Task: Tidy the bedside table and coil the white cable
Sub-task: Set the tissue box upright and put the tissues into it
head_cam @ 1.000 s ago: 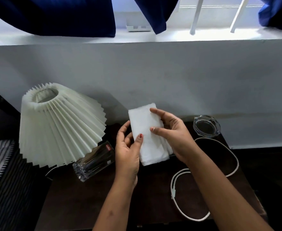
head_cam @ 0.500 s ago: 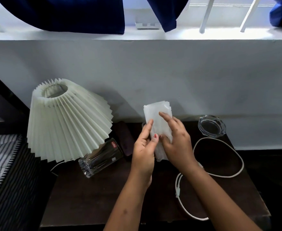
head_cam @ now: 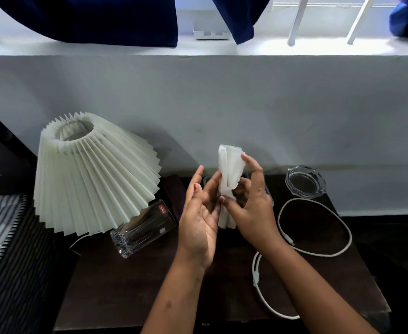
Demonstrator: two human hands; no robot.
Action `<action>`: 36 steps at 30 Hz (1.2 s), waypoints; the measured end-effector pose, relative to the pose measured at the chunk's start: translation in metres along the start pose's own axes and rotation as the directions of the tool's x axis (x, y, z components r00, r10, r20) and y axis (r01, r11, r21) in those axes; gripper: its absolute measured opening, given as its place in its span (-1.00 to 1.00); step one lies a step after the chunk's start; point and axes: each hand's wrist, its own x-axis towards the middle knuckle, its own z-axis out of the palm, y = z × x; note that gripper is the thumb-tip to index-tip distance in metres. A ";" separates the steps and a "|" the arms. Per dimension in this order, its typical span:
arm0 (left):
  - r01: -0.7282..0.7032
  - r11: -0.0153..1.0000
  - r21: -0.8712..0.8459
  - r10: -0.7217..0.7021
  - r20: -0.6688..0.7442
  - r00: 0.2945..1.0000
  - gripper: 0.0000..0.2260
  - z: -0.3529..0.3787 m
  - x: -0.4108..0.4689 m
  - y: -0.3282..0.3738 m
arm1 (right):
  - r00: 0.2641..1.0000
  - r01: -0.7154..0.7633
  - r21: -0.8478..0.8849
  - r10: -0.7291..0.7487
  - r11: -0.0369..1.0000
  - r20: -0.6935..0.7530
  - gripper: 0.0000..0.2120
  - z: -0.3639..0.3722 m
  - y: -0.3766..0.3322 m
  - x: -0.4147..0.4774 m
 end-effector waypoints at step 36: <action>-0.201 0.235 0.951 0.038 0.197 0.980 -0.35 -0.012 0.005 -0.024 | 0.992 0.021 -0.541 0.051 0.841 0.118 -0.85 -0.013 0.025 0.064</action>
